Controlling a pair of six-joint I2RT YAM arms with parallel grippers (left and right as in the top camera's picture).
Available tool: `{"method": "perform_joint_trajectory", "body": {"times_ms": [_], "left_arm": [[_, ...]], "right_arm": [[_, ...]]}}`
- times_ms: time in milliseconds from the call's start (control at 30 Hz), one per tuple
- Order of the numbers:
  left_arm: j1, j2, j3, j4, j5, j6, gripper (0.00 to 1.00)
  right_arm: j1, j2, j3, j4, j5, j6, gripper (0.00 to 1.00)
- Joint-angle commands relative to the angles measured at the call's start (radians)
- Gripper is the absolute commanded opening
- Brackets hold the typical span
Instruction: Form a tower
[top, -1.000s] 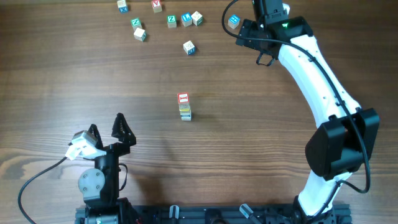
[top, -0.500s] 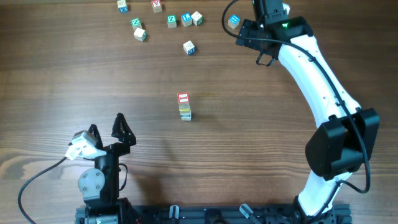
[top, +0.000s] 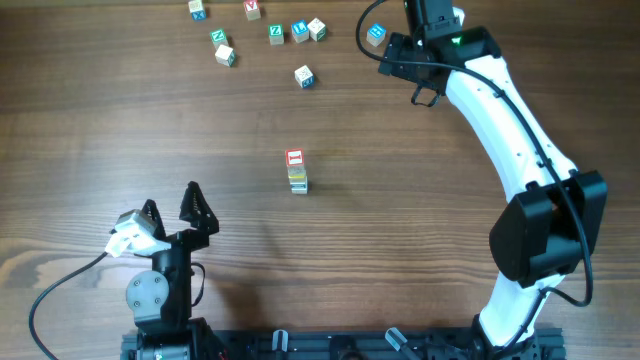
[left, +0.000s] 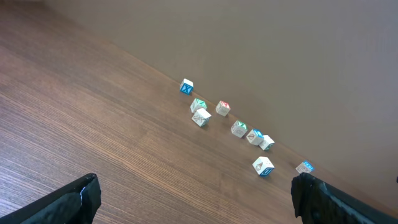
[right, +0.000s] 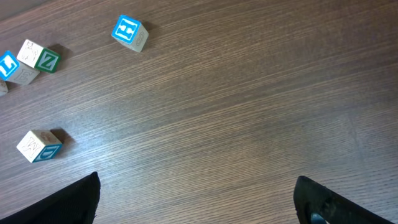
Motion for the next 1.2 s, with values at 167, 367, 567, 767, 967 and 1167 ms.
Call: {"method": "perform_joint_trajectory", "body": {"times_ms": [167,367,567,767,967,1167], "left_arm": [[-0.005,-0.008,-0.003,-0.003,-0.006,0.008,1.00],[-0.005,-0.008,-0.003,-0.003,-0.006,0.008,1.00],[-0.005,-0.008,-0.003,-0.003,-0.006,0.008,1.00],[-0.005,-0.008,-0.003,-0.003,-0.006,0.008,1.00],[-0.005,-0.008,-0.003,-0.003,-0.006,0.008,1.00],[-0.005,-0.008,-0.003,-0.003,-0.006,0.008,1.00]], "right_arm": [[0.002,-0.233,-0.002,0.002,0.014,-0.006,1.00],[0.002,-0.441,-0.002,0.001,0.014,-0.006,1.00],[0.002,-0.586,-0.002,-0.005,0.014,-0.006,1.00],[0.002,-0.595,-0.007,-0.013,0.014,-0.005,1.00],[0.002,-0.526,-0.089,0.055,0.014,-0.004,1.00],[0.002,-0.526,-0.174,0.425,0.014,-0.004,0.99]]}}
